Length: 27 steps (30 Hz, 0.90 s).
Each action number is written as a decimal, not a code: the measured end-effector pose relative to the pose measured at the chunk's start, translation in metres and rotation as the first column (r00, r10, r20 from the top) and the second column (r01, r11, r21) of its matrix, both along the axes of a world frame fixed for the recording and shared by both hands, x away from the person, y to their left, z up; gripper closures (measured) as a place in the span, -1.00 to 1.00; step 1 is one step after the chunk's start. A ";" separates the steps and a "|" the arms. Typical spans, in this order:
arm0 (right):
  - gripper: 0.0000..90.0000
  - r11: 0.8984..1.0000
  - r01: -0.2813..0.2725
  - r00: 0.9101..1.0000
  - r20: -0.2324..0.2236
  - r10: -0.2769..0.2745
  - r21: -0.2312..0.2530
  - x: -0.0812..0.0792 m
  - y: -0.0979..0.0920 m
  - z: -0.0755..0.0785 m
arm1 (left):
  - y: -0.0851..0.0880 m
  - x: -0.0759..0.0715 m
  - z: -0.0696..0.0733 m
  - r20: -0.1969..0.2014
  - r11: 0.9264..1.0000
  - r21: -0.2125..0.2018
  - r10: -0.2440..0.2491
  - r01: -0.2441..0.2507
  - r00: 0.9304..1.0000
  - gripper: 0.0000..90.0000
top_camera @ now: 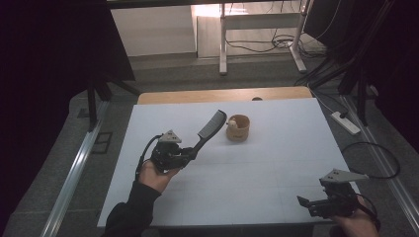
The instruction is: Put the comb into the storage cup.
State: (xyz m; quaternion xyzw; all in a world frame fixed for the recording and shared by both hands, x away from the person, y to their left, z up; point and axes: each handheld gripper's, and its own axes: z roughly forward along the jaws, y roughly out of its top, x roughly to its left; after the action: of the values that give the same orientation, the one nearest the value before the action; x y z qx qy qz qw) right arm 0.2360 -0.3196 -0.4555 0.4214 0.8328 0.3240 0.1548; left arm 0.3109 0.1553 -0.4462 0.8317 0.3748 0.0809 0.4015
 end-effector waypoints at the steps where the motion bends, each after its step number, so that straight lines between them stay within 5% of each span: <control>1: -0.96 1.000 -0.001 1.000 0.001 0.001 0.000 0.000 0.000 0.000 | 0.000 -0.002 0.000 0.002 1.000 0.000 -0.003 0.003 1.000 0.60; 18: -1.00 0.998 -0.054 0.997 0.049 0.052 0.027 -0.002 0.004 0.003 | -0.006 -0.034 0.003 0.028 1.000 -0.020 -0.024 0.024 0.999 0.60; 27: -1.00 0.992 -0.091 0.992 0.093 0.083 0.083 0.000 0.007 0.010 | -0.008 -0.051 0.004 0.031 0.999 -0.032 -0.034 0.035 0.999 0.60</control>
State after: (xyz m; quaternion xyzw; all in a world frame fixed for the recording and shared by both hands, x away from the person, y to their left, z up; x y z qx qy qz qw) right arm 0.2357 -0.3127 -0.4452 0.3761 0.8277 0.3849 0.1592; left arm 0.2603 0.1469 -0.4423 0.8303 0.3553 0.0805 0.4218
